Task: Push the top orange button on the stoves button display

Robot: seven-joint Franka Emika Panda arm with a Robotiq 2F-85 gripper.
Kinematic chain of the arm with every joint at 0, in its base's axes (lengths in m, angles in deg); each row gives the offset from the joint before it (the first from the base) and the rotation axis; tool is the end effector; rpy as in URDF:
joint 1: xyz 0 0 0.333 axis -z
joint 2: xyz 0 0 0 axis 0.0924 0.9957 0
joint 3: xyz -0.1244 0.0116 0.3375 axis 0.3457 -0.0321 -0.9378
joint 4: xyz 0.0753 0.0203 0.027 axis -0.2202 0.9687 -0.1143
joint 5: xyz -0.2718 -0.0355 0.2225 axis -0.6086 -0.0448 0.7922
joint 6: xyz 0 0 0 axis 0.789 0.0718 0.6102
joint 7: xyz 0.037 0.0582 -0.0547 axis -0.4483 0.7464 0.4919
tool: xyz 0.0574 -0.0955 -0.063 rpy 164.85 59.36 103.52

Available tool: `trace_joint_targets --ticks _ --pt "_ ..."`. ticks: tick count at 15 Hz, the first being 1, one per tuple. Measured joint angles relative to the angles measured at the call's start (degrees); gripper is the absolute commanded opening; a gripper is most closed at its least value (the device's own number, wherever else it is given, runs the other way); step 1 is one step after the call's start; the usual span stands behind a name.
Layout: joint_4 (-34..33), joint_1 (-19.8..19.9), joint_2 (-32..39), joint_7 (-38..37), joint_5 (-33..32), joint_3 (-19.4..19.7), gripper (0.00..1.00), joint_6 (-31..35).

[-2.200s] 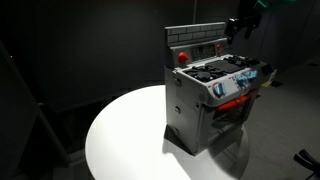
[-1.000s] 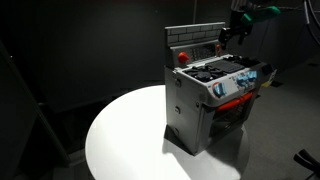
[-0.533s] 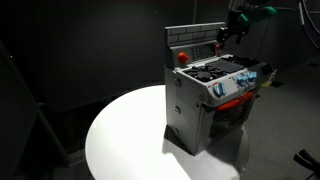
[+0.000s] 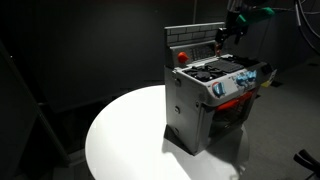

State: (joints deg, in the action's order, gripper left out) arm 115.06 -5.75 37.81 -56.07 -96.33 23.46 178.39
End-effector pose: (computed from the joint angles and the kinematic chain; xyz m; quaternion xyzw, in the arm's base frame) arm 0.6460 -0.0509 0.4797 0.9764 -0.1311 0.1270 0.1154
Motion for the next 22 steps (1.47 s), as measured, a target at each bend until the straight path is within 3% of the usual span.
trace_joint_targets --ticks 22 --pt "-0.5 -0.2 0.3 0.3 0.0 0.1 1.0 -0.7"
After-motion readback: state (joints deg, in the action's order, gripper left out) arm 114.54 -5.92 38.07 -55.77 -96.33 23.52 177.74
